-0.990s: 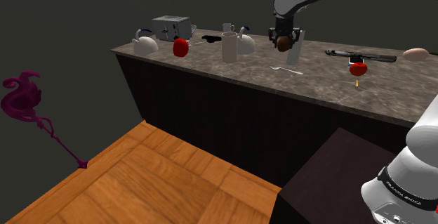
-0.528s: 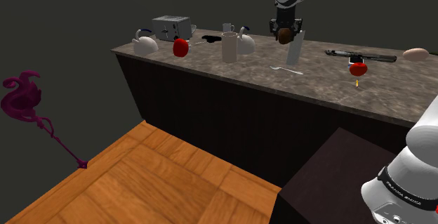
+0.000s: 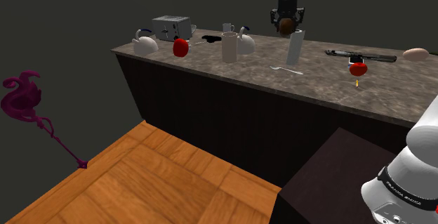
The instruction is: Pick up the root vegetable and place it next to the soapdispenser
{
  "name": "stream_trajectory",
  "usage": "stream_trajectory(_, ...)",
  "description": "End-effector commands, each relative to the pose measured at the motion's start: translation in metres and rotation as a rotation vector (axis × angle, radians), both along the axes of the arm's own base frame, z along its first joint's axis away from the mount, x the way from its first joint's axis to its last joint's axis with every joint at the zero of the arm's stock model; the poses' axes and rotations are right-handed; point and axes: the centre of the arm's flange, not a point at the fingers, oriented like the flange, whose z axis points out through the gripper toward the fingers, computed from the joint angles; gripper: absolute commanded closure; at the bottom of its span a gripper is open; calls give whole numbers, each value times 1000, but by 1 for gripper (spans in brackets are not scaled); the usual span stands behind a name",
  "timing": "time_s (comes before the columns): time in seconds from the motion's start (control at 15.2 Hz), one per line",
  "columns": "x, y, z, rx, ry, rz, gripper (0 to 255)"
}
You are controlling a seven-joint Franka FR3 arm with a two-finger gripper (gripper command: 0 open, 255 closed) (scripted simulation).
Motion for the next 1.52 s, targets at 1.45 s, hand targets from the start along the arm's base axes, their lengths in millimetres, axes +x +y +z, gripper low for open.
stream_trajectory(1.45,-127,-96,60,0,0,0,255)
